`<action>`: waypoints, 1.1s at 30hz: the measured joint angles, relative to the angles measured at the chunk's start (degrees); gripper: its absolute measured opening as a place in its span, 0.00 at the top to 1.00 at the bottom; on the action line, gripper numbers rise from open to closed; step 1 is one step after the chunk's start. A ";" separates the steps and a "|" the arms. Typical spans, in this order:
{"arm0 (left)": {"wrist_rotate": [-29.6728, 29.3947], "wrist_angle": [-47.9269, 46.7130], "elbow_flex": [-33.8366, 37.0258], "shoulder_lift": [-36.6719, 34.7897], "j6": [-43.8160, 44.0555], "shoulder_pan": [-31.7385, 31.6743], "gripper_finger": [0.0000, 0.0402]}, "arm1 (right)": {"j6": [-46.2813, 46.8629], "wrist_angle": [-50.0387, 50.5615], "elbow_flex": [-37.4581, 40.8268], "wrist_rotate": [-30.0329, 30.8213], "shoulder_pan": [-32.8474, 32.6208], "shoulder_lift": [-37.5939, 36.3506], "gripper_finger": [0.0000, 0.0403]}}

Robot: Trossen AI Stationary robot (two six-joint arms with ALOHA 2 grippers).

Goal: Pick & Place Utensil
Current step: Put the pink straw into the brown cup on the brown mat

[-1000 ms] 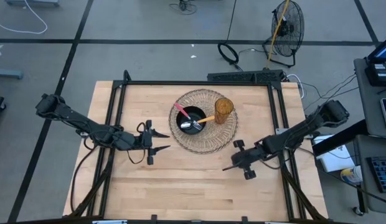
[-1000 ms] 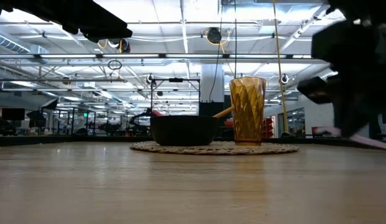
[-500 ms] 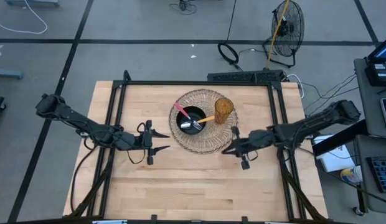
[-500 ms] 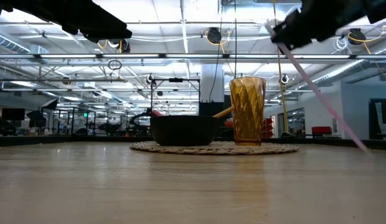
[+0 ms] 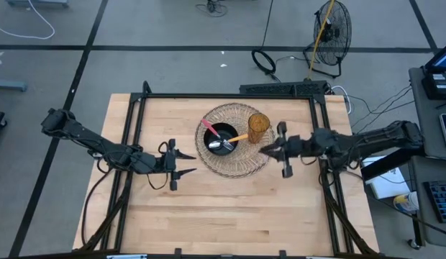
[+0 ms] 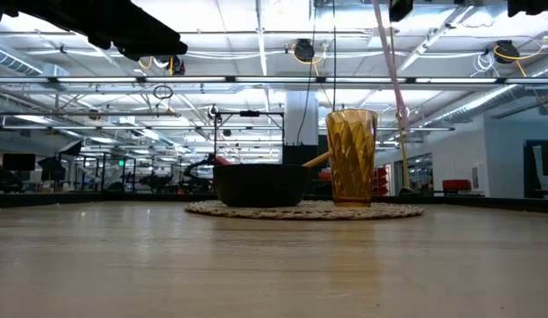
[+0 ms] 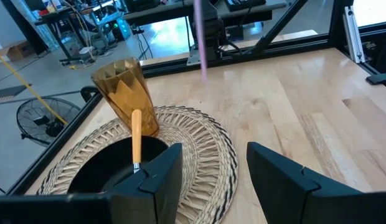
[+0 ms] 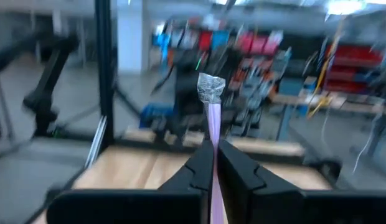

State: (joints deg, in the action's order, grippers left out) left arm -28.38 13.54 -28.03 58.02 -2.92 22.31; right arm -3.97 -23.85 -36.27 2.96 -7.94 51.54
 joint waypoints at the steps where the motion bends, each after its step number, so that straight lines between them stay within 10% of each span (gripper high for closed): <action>1: 0.00 -0.01 0.00 0.00 0.04 0.00 0.54 | 0.00 -1.80 0.00 0.00 0.65 -0.42 0.97; 33: -0.04 0.02 0.00 0.00 0.42 0.00 0.54 | -4.24 -22.21 -0.09 -0.20 20.28 -0.83 0.97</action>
State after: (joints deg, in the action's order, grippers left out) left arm -28.42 13.56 -28.03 58.02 -2.50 22.31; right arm -8.21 -46.06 -36.36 2.76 12.35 50.71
